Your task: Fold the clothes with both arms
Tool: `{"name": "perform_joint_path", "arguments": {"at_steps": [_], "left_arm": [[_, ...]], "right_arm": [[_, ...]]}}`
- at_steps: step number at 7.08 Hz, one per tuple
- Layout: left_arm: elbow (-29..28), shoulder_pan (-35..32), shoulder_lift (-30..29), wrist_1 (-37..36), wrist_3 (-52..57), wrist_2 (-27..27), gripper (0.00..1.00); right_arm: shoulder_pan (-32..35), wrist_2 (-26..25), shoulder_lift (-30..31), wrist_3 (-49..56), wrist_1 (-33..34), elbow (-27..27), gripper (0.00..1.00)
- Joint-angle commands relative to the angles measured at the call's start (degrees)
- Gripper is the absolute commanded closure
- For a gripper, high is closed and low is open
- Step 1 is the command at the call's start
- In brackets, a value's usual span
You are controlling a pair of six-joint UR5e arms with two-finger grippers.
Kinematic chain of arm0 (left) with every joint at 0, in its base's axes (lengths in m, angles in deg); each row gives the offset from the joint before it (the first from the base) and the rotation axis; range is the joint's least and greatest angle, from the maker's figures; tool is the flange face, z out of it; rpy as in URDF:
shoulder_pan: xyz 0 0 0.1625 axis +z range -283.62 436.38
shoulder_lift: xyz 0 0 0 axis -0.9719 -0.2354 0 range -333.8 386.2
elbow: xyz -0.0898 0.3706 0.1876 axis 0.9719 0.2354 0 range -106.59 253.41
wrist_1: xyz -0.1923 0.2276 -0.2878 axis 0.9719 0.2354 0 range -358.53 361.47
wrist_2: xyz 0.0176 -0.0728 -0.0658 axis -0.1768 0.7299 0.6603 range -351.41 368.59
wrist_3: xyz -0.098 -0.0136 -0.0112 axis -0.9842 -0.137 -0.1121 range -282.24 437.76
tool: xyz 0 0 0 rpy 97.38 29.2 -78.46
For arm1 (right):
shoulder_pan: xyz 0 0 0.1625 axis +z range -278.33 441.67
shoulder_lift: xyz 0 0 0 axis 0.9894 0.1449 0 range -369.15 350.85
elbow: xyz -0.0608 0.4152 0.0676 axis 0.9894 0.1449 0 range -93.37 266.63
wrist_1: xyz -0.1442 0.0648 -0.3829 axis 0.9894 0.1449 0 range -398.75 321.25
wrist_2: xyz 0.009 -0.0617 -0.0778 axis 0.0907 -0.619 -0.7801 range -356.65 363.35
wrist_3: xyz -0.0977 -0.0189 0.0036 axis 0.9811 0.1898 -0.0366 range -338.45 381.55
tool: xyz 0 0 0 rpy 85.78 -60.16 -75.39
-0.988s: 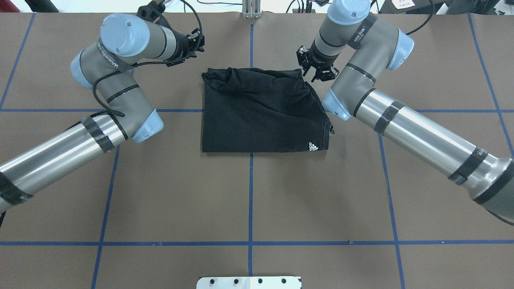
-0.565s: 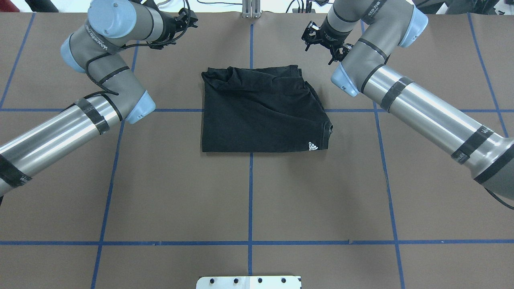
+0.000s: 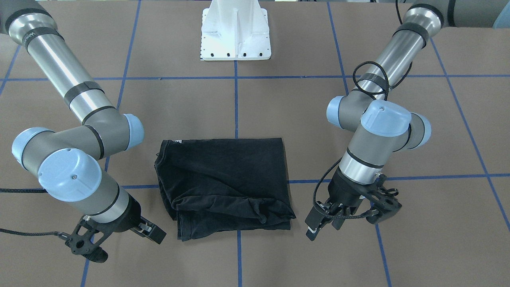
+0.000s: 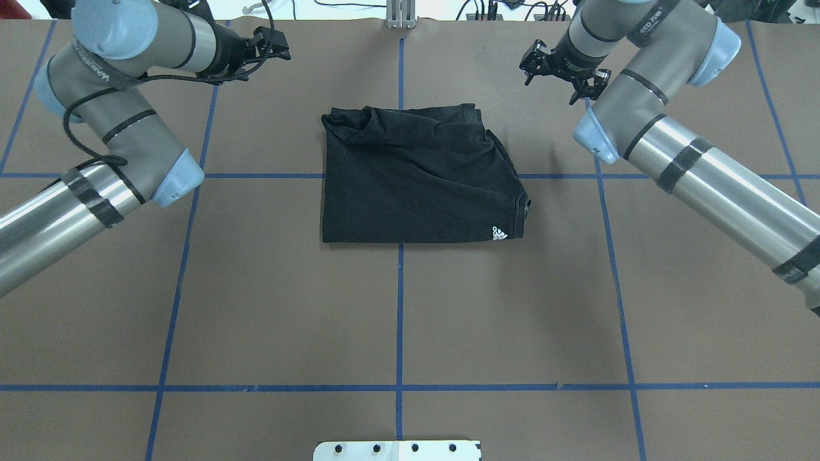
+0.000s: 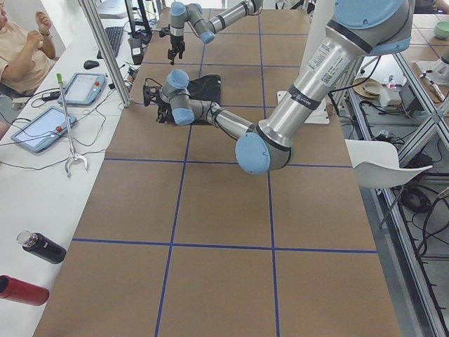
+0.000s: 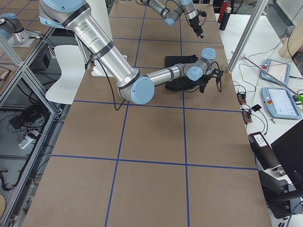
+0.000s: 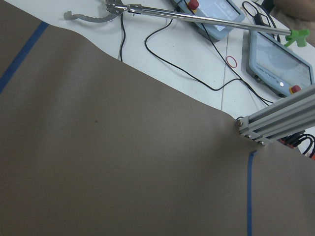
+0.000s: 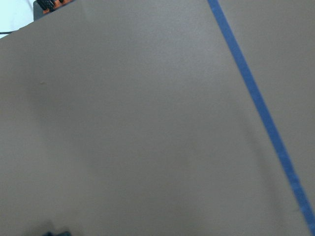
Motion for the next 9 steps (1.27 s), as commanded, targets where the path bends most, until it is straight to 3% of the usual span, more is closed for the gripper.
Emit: {"name": "perform_joint_path", "arguments": {"at_steps": [1, 3, 6, 8, 9], "left_arm": [[14.1, -2.6, 9.6, -8.9, 19.6, 3.1, 0.01], [20.8, -10.7, 20.8, -10.2, 36.0, 13.6, 0.0], [20.5, -24.6, 33.6, -12.8, 64.1, 19.8, 0.0], [20.4, -33.3, 35.2, -27.0, 79.5, 22.9, 0.0], [20.9, -35.4, 35.0, -34.0, 80.1, 25.1, 0.0]], "right_arm": [[7.3, 4.2, 9.0, 21.0, 7.2, -9.0, 0.0], [15.6, 10.1, 16.6, 33.6, 7.6, -12.0, 0.0], [24.8, 13.7, 32.2, 55.5, 7.5, -15.6, 0.0], [26.7, 13.7, 35.5, 58.7, 7.4, -15.8, 0.0], [26.7, 13.5, 35.5, 58.7, 7.4, -15.8, 0.0]]}}
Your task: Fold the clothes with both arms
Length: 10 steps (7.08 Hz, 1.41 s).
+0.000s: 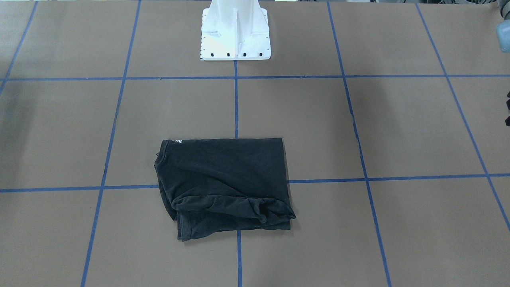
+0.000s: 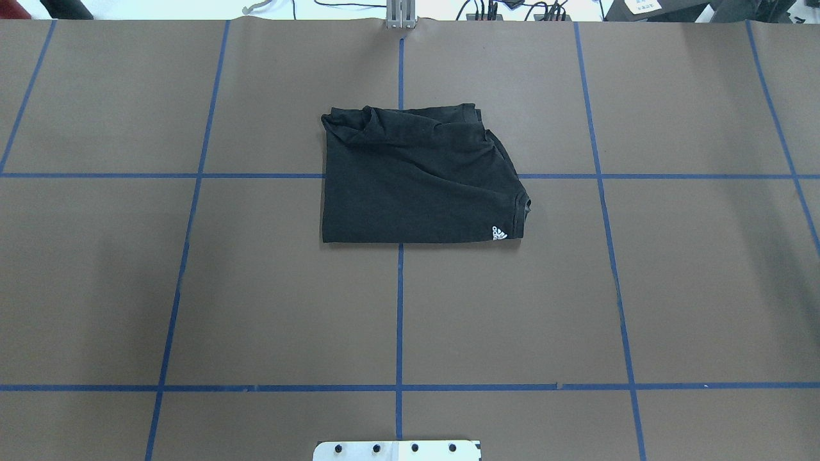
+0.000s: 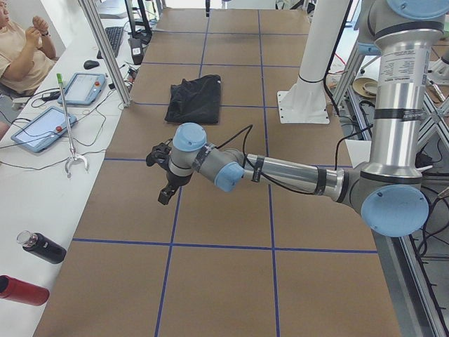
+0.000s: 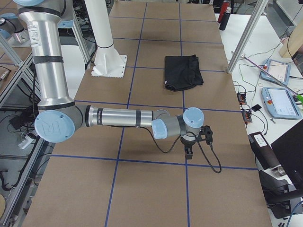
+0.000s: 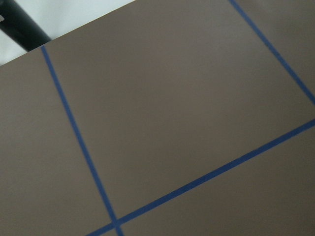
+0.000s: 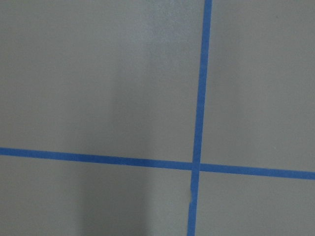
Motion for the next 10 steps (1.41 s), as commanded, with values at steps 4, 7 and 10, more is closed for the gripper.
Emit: {"name": "perform_joint_path", "arguments": {"at_steps": [4, 7, 10], "left_arm": [[7.3, -4.4, 6.1, -10.6, 3.2, 4.6, 0.0], [6.4, -4.3, 5.1, -10.5, 3.3, 4.9, 0.0], [5.0, -4.3, 6.0, -10.5, 3.5, 4.2, 0.0]], "right_arm": [[-3.0, -0.9, 0.4, 2.1, 9.3, -5.7, 0.0], [-2.7, -0.8, 1.4, 12.5, 19.4, -10.3, 0.0], [-2.6, -0.8, 1.5, 12.5, 19.4, -11.1, 0.0]]}}
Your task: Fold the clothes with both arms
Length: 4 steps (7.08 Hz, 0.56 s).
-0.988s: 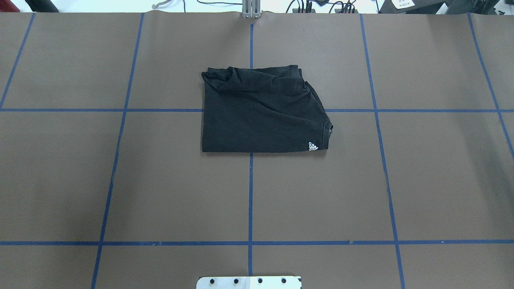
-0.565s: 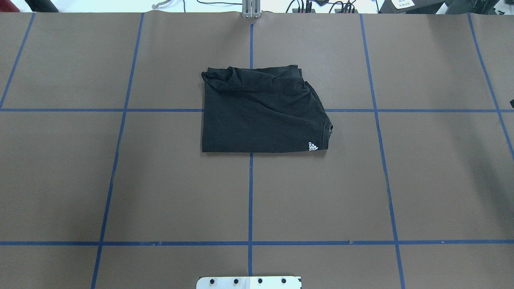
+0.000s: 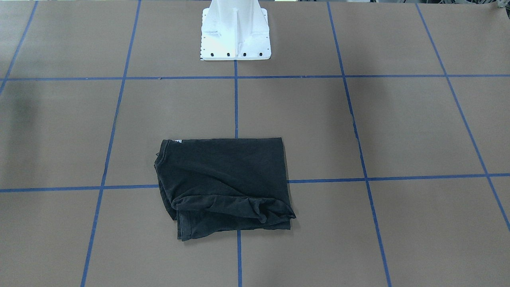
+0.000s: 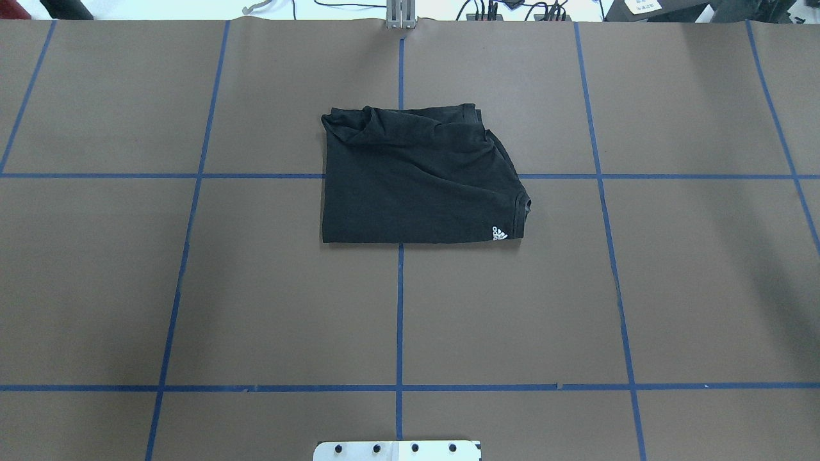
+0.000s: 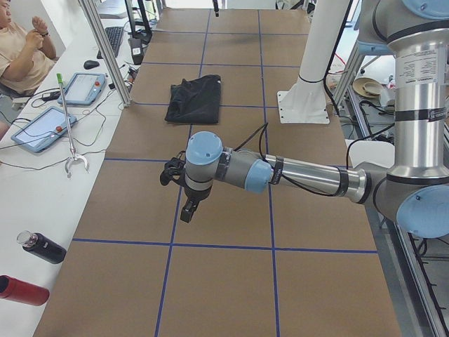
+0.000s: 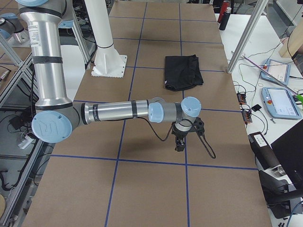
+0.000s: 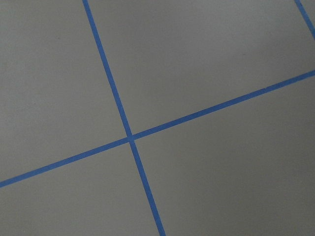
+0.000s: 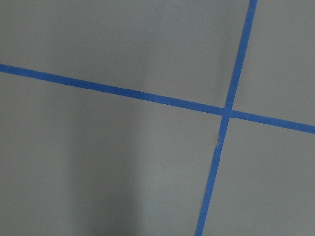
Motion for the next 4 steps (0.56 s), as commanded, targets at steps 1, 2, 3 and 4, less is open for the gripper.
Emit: {"name": "perform_joint_path", "arguments": {"at_steps": [1, 2, 3, 4], "left_arm": [[-1.6, 0.2, 0.0, 0.1, 0.2, -0.1, 0.0], [-2.3, 0.2, -0.5, 0.1, -0.2, 0.2, 0.0], [-2.7, 0.2, -1.0, -0.1, -0.1, 0.2, 0.0], [-2.6, 0.2, -1.3, -0.1, -0.2, 0.4, 0.0]], "right_arm": [[0.1, 0.0, 0.0, 0.1, 0.3, -0.7, 0.0], [0.2, 0.2, 0.1, 0.0, 0.4, -0.2, 0.0], [0.5, 0.0, 0.7, -0.3, -0.1, 0.0, 0.0], [1.2, 0.0, 0.7, -0.8, -0.1, 0.3, 0.0]]}}
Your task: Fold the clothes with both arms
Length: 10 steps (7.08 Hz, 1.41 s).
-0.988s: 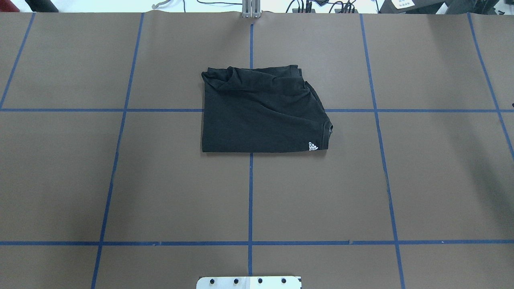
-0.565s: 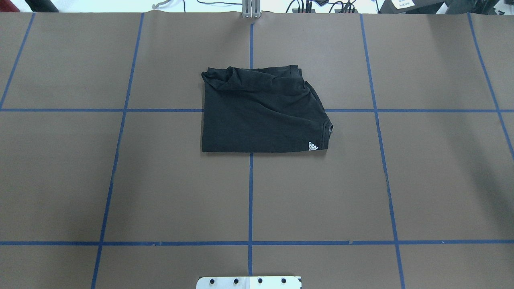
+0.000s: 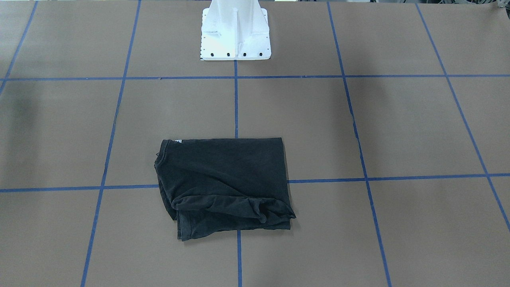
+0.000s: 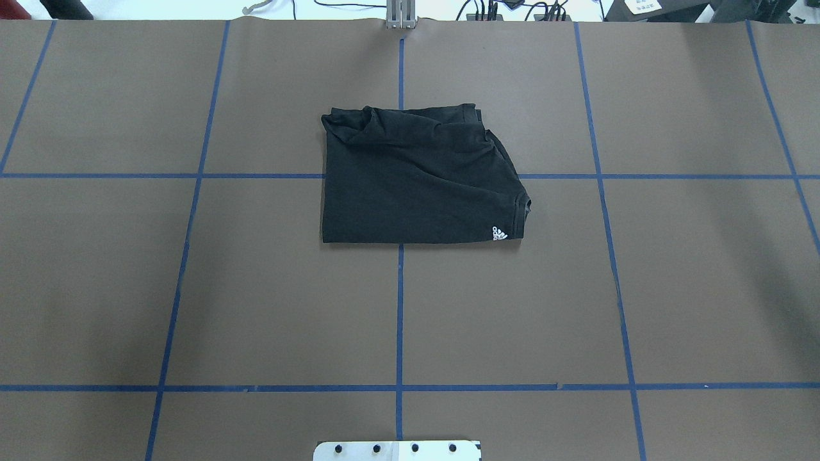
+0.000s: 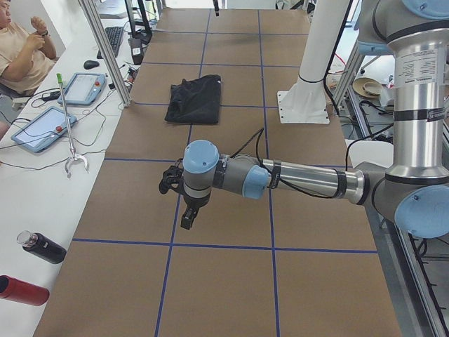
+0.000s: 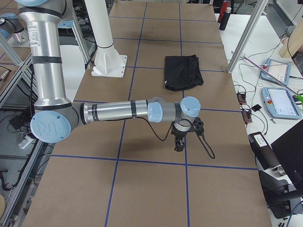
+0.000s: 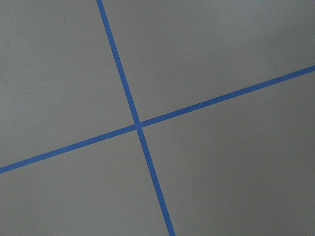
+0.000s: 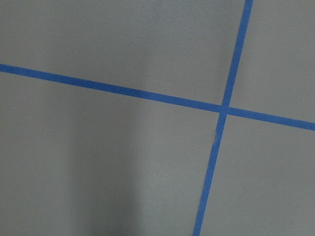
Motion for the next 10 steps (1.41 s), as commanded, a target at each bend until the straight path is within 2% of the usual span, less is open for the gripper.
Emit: {"name": "perform_joint_path", "arguments": {"at_steps": [1, 4, 10], "left_arm": [[-0.4, 0.0, -1.0, 0.0, -0.1, 0.3, 0.0], [-0.4, 0.0, -1.0, 0.2, 0.1, 0.3, 0.0], [0.5, 0.0, -0.9, 0.1, 0.1, 0.3, 0.0]], "right_arm": [[2.9, 0.2, 0.1, -0.5, -0.1, 0.2, 0.0], [4.0, -0.1, 0.4, -0.5, -0.1, 2.0, 0.0], [4.5, 0.0, 1.9, -0.4, -0.1, 1.6, 0.0]]}}
